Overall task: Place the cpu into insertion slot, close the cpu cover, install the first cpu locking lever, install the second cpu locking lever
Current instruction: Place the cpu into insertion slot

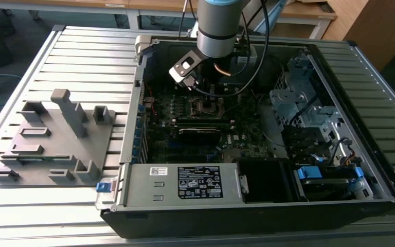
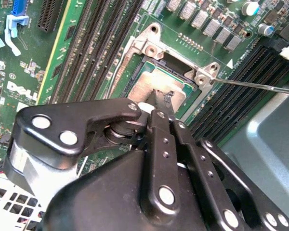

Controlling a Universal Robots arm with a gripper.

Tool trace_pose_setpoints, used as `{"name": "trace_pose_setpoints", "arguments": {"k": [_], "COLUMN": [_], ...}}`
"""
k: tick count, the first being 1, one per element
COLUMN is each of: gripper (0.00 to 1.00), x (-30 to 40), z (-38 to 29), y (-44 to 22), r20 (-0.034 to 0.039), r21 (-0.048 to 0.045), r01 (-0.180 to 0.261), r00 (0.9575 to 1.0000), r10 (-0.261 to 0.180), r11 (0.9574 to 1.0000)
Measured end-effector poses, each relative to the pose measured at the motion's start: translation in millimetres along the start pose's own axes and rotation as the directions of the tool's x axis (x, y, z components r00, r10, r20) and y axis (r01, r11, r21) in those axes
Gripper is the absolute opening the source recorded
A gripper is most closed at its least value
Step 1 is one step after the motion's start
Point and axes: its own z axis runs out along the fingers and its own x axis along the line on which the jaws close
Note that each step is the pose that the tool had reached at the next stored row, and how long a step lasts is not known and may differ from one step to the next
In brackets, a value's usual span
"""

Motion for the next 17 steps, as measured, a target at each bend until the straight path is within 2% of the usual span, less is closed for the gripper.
{"name": "trace_pose_setpoints", "arguments": {"k": [17], "gripper": [0.10], "x": [-0.1], "z": [3.8], "y": [-0.7], "r20": [0.0001], "r21": [0.0004], "r01": [0.000], "r00": [1.0000], "r10": [0.000], "r11": [1.0000]}}
